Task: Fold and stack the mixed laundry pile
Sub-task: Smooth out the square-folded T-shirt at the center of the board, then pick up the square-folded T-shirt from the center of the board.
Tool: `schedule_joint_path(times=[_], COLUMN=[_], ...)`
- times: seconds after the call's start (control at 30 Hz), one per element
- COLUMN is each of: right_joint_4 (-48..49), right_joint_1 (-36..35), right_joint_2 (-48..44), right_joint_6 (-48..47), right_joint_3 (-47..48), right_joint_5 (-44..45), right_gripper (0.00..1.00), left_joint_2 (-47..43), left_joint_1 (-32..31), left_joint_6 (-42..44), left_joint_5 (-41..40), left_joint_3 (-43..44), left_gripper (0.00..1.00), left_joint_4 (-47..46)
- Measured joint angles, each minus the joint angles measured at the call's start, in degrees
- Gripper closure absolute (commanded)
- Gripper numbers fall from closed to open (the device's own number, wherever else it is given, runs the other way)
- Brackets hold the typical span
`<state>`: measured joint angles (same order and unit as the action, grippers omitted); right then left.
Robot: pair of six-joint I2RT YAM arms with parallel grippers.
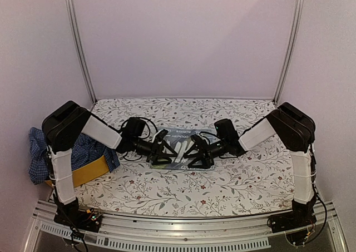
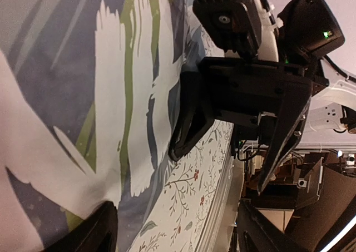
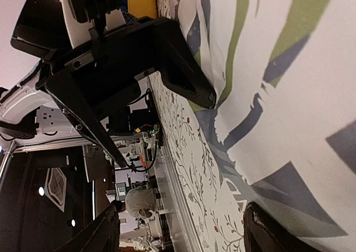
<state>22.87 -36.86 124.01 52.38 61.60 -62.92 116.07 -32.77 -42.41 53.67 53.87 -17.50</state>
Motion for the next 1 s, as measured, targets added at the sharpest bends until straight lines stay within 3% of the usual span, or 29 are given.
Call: schedule_joint_path(times=[0.2, 0.33, 0.5, 0.73, 1.0], right_joint_4=[8.8, 7.9, 2.2, -5.0, -12.4], right_joint_1=[2.7, 5.6, 9.4, 13.2, 17.0], right_joint_2=[-2.3, -7.7, -17.3, -32.0, -34.3], right_joint_6=[1.5, 1.7, 2.1, -0.2, -2.4], right_joint_3=[-7.5, -14.6, -20.2, -20.4, -23.3], right_joint_5=[-1.2, -0.6, 1.7, 6.7, 10.3], right_gripper=[0.25, 0.25, 0.25, 0.25, 0.26], left_joint_2=[-1.9, -7.3, -12.9, -17.0, -7.6], left_joint_1=[3.4, 8.2, 8.9, -5.0, -19.8], left_joint_6=[-3.2, -0.5, 7.6, 25.7, 44.9], left_joint_5=[1.0, -2.4, -10.3, -26.5, -36.0], left_joint_3=[-6.5, -8.9, -3.7, 11.6, 20.3], left_gripper=[0.23, 0.22, 0.23, 0.32, 0.50], left_joint_4=[-8.7, -3.3, 8.7, 18.9, 22.5])
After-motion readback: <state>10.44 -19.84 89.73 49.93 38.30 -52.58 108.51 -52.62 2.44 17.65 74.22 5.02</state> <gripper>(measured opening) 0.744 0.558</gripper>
